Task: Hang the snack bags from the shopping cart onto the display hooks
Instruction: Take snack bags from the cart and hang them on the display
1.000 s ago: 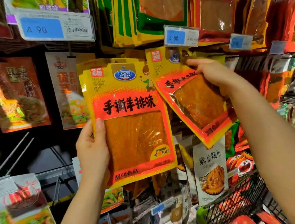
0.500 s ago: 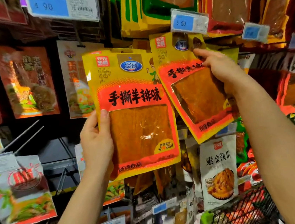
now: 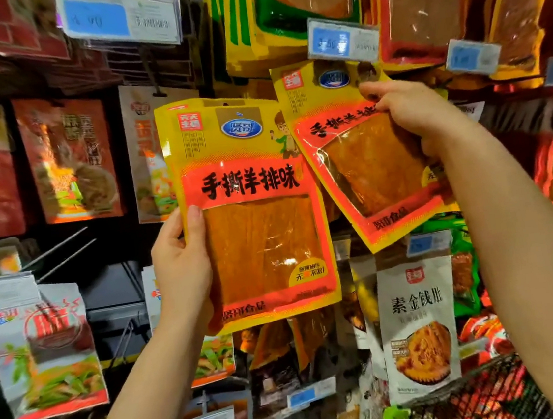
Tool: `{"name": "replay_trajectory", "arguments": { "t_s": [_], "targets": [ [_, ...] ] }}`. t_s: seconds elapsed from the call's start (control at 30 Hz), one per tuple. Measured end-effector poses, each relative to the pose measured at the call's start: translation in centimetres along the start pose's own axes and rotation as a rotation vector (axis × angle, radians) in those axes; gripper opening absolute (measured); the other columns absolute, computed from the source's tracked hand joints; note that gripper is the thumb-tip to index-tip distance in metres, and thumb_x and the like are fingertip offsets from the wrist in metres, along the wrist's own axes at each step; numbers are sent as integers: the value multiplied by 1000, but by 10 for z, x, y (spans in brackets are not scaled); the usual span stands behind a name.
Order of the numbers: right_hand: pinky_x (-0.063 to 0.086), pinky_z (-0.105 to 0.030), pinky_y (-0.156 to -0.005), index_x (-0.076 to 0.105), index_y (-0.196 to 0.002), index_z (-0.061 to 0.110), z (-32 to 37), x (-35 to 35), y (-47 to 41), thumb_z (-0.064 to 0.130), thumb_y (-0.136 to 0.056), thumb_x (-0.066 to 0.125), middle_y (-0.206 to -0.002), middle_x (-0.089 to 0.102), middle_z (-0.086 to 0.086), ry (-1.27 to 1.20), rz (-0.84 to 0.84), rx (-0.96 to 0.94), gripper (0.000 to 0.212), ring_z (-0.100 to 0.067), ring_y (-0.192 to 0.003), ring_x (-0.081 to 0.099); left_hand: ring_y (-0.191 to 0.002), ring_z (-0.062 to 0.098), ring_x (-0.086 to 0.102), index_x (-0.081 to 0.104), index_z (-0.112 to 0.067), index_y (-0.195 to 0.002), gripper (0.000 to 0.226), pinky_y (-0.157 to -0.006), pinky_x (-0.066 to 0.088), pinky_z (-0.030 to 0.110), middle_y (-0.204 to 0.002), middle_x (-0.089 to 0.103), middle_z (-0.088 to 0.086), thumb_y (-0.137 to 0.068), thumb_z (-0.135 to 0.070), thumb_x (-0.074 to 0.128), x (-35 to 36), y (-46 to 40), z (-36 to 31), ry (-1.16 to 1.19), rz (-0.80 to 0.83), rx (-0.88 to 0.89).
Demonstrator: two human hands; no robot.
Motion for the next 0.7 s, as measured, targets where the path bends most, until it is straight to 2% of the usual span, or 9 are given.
{"name": "replay_trajectory", "arguments": {
  "t_s": [0.1, 0.2, 0.3, 0.4, 0.5, 0.63, 0.7],
  "targets": [
    [50, -27, -75, 55, -133, 34, 3, -5, -3, 6, -95, 37, -114, 56, 5, -1, 56, 34, 50, -15, -92, 59, -59, -7, 55, 63, -27, -89, 24, -53, 44, 10, -67, 64, -20, -102, -25, 43, 2, -1, -3, 14, -8, -16],
    [53, -30, -68, 58, -128, 38, 1, -12, -8, 9, -96, 38, -99, 67, -2, -58, 95, 112, 48, -17, -74, 63, -65, -3, 56, 64, -27, -92, 23, -57, 46, 14, -77, 63, -13, -102, -27, 43, 2, -2, -3, 14, -11, -25],
    [53, -29, -68, 60, -126, 39, -3, -15, -14, 11, -96, 38, -99, 68, -4, -43, 105, 144, 47, -18, -78, 64, -68, 2, 54, 63, -28, -88, 25, -58, 46, 18, -78, 61, -9, -102, -28, 43, 2, -3, -4, 19, -12, -29],
    [53, -34, -78, 62, -122, 39, -1, -13, -16, 11, -95, 40, -103, 68, -4, -18, 123, 153, 45, -20, -84, 64, -70, 3, 54, 64, -29, -89, 25, -60, 46, 18, -81, 61, -8, -102, -28, 43, 5, -4, -6, 17, -9, -36],
    [53, -29, -68, 62, -121, 39, 4, -13, -15, 10, -96, 40, -99, 66, 0, -27, 196, 192, 44, -16, -84, 65, -71, 3, 52, 64, -30, -88, 25, -62, 44, 22, -81, 60, -9, -102, -28, 43, 4, -6, -7, -3, -22, -33],
    [54, -29, -70, 61, -123, 38, 9, -19, -19, 10, -96, 40, -109, 65, -1, -16, 189, 199, 45, -19, -87, 64, -80, 6, 55, 68, -40, -87, 28, -71, 45, 28, -88, 64, -10, -100, -33, 45, -2, -15, -3, -28, -51, -34],
    [52, -26, -67, 60, -126, 36, 7, -13, -21, 9, -96, 41, -110, 63, 1, -2, 175, 204, 44, -16, -82, 63, -81, 6, 56, 69, -43, -87, 29, -73, 46, 29, -89, 66, -12, -100, -33, 45, -1, -16, -4, -27, -50, -50]
  ]
}}
Point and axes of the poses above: each hand's wrist, its own y-axis away from the middle knuckle, its own x-axis out of the palm, z = x × y, the point moved 3 cm from there along -y, towards the middle knuckle
